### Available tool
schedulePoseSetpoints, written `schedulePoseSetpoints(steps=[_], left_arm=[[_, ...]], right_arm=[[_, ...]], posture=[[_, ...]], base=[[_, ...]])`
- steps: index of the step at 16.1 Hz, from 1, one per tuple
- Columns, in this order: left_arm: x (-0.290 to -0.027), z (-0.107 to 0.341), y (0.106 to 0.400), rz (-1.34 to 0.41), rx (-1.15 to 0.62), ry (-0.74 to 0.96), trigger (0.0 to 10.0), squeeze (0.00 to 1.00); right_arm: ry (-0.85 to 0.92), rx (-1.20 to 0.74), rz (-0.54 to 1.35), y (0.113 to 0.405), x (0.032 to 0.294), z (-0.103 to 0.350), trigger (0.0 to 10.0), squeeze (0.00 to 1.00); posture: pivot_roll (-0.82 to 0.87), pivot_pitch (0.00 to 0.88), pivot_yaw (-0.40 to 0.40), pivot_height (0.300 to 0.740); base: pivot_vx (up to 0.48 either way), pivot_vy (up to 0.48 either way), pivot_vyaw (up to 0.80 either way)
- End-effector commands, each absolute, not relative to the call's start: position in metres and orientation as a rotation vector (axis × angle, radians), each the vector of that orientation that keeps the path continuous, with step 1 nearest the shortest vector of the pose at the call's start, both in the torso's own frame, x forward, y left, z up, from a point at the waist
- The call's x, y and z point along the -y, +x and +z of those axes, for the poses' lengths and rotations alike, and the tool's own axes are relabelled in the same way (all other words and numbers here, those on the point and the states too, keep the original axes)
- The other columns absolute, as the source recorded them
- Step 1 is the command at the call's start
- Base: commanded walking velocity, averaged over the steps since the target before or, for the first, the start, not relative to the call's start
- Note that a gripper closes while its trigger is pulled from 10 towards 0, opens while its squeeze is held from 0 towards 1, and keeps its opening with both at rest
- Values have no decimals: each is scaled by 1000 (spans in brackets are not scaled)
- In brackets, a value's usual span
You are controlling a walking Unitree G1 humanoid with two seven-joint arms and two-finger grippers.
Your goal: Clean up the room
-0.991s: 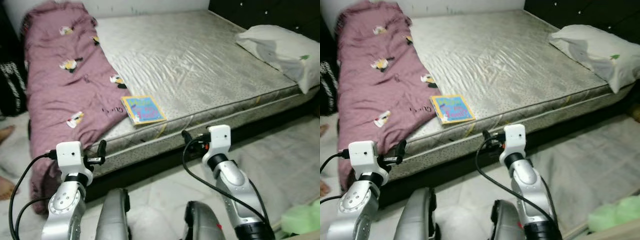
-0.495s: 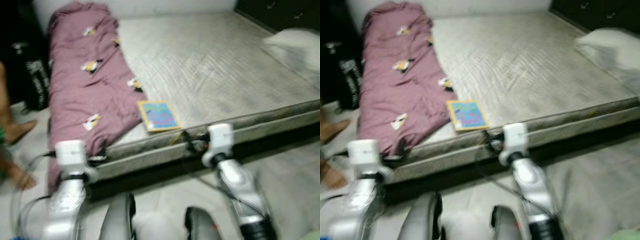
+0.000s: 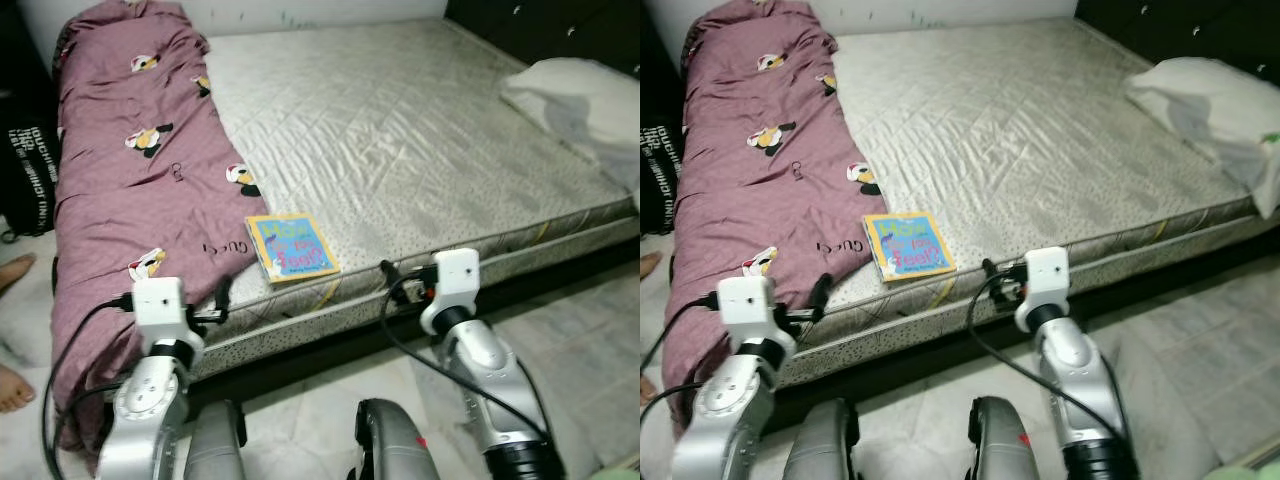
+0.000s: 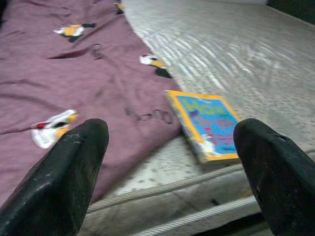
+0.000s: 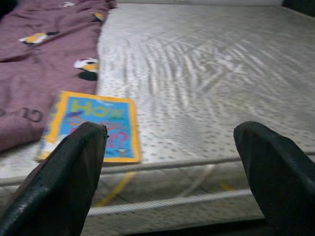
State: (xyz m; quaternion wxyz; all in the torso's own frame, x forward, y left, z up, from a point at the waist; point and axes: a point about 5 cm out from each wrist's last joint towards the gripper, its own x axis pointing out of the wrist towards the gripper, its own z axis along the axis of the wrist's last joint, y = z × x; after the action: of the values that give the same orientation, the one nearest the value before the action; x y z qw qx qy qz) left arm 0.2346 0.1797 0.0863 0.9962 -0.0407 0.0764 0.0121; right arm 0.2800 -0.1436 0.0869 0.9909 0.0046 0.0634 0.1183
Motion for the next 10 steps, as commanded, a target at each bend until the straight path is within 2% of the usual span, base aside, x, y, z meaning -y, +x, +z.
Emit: schedulePoseSetpoints(steps=[1,6,10], left_arm=[[-184,84,233,34,-170,-80,10000,0],[-183,83,233,18,-172,-94,10000,0],[-183,83,233,15,-174,-96,10000,0]], right_arm=[[17,-113,255,282,138,91,10000,0],[20,-113,252,282,138,91,10000,0],[20,-115,250,282,139,91,10000,0]], posture=[[-12,57,-38,610],[-13,60,-37,610],[-14,62,-36,610]], base=[[247,0,0],[279,0,0],[402,0,0]])
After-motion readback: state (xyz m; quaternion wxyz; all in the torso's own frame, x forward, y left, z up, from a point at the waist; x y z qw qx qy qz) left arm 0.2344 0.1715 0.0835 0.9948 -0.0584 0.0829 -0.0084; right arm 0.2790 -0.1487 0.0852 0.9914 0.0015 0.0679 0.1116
